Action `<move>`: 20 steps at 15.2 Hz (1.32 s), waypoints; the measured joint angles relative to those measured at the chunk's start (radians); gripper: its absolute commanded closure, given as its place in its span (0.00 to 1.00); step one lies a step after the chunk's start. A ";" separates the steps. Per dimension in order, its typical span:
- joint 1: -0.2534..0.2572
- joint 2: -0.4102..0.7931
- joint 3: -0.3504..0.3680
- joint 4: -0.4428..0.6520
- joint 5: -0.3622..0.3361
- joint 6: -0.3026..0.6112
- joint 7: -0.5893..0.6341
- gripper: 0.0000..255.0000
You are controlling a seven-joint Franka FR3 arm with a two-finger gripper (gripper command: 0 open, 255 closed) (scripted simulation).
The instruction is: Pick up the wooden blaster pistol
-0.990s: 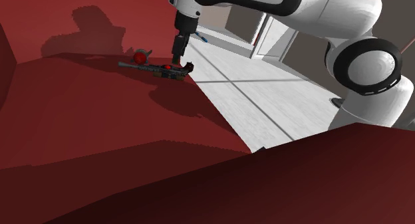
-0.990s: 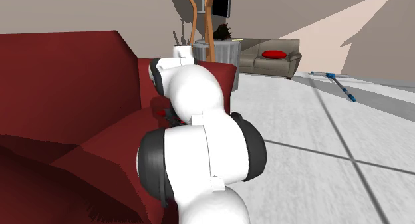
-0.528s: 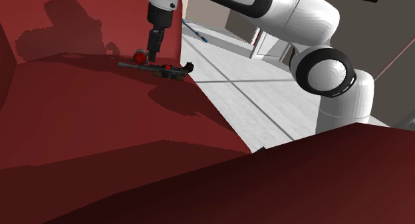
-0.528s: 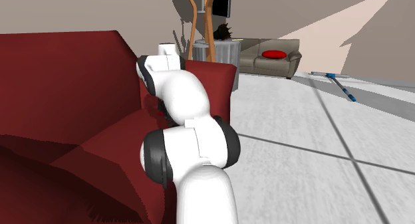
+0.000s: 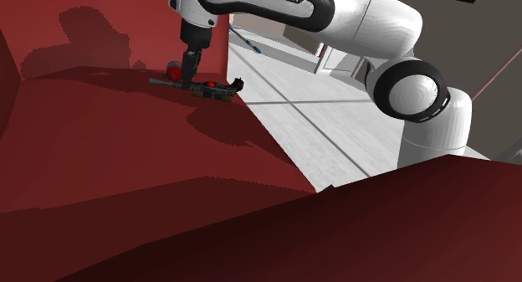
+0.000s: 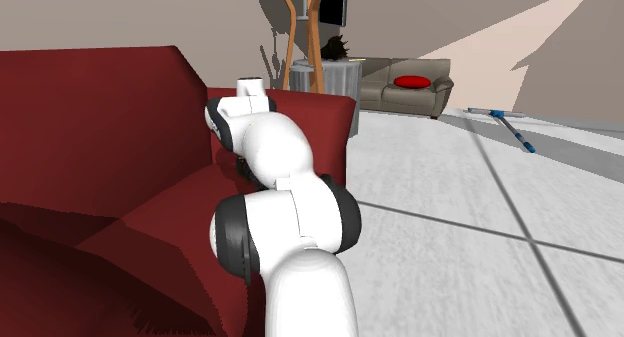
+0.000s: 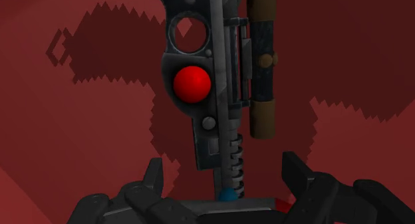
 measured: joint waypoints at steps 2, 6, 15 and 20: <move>0.000 0.001 0.000 -0.007 0.000 0.008 0.001 1.00; 0.000 0.002 0.000 -0.009 0.000 0.011 0.001 1.00; 0.004 0.012 0.000 0.051 -0.002 -0.039 -0.001 1.00; 0.017 0.057 -0.001 0.190 -0.009 -0.133 -0.001 1.00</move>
